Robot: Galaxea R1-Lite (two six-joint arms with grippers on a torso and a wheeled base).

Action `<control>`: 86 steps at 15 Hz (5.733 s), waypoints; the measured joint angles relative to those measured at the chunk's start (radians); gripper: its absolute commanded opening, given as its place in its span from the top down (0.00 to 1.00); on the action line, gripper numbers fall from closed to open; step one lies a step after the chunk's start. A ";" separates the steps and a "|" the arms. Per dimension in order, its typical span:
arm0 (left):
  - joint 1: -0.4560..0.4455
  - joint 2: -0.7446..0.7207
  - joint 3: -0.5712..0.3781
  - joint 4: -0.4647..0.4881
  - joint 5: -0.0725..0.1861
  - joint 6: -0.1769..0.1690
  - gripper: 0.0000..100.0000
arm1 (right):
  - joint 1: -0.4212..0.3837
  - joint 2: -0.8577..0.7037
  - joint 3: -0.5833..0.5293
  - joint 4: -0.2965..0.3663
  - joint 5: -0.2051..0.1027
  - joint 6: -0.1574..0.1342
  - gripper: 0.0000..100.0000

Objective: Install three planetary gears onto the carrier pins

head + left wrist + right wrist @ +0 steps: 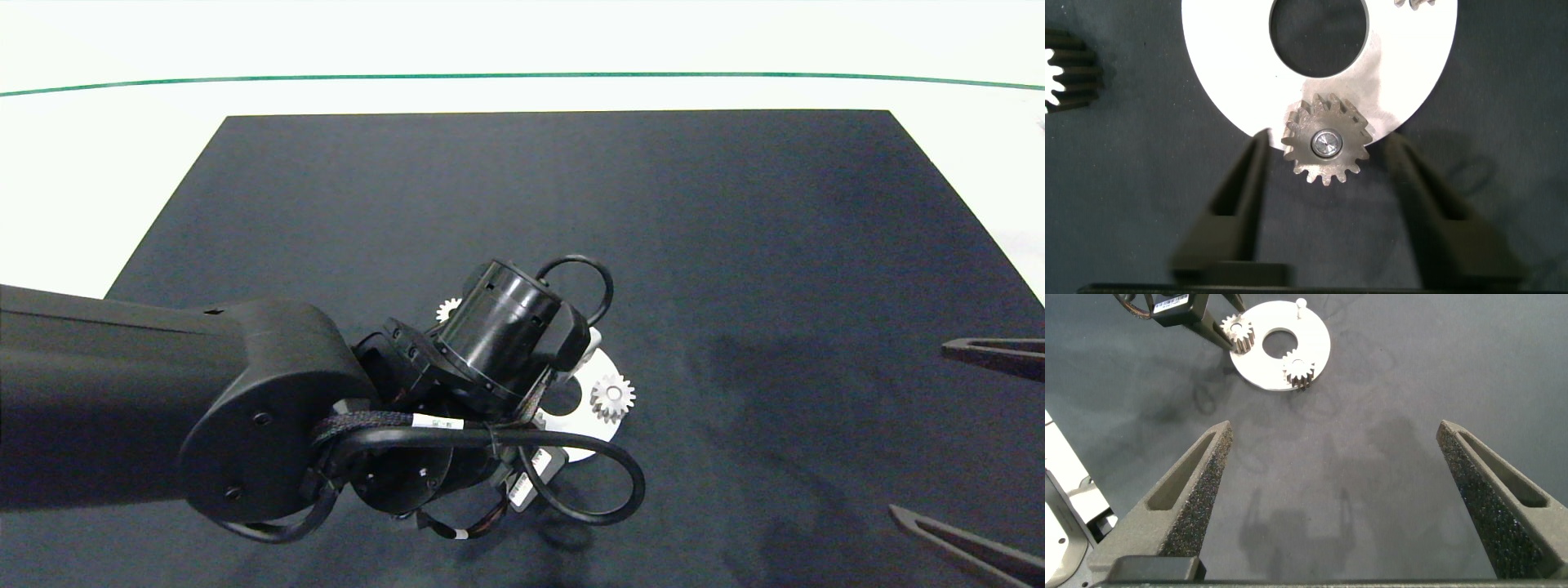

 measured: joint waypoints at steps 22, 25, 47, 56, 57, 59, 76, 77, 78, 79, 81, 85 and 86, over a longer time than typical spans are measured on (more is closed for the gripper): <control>0.205 -0.141 -0.091 0.023 -0.001 -0.182 0.00 | -0.016 -0.014 -0.002 0.016 0.005 0.001 0.00; 0.205 -0.109 -0.130 0.017 -0.001 -0.179 0.00 | -0.018 -0.007 -0.002 0.016 0.005 0.002 0.00; 0.350 0.073 -0.291 0.053 -0.001 -0.064 0.00 | -0.032 -0.005 -0.006 0.015 0.011 0.006 0.00; 0.326 0.058 -0.238 0.049 -0.001 -0.079 0.00 | -0.032 -0.005 -0.006 0.014 0.011 0.006 0.00; 0.325 0.059 -0.236 0.049 -0.001 -0.080 0.00 | -0.032 -0.005 -0.006 0.014 0.011 0.006 0.00; 0.320 0.060 -0.236 0.043 -0.001 -0.080 0.00 | -0.032 -0.005 -0.006 0.015 0.011 0.006 0.00; 0.299 0.115 -0.270 0.036 -0.001 -0.076 0.10 | -0.030 -0.013 -0.008 0.014 0.011 0.003 0.00; 0.299 0.120 -0.278 0.038 -0.001 -0.076 0.11 | -0.030 -0.013 -0.008 0.014 0.011 0.003 0.00; 0.298 0.126 -0.285 0.039 -0.001 -0.076 0.14 | -0.030 -0.014 -0.008 0.014 0.011 0.003 0.00; 0.298 0.130 -0.290 0.040 -0.001 -0.076 0.16 | -0.030 -0.014 -0.008 0.014 0.011 0.003 0.00; 0.297 0.137 -0.302 0.041 -0.003 -0.077 0.20 | -0.030 -0.015 -0.008 0.014 0.011 0.003 0.00; 0.296 0.139 -0.312 0.050 -0.002 -0.095 0.28 | -0.031 -0.016 -0.008 0.014 0.011 0.003 0.00; 0.295 0.139 -0.313 0.051 -0.002 -0.097 0.29 | -0.031 -0.016 -0.008 0.014 0.011 0.003 0.00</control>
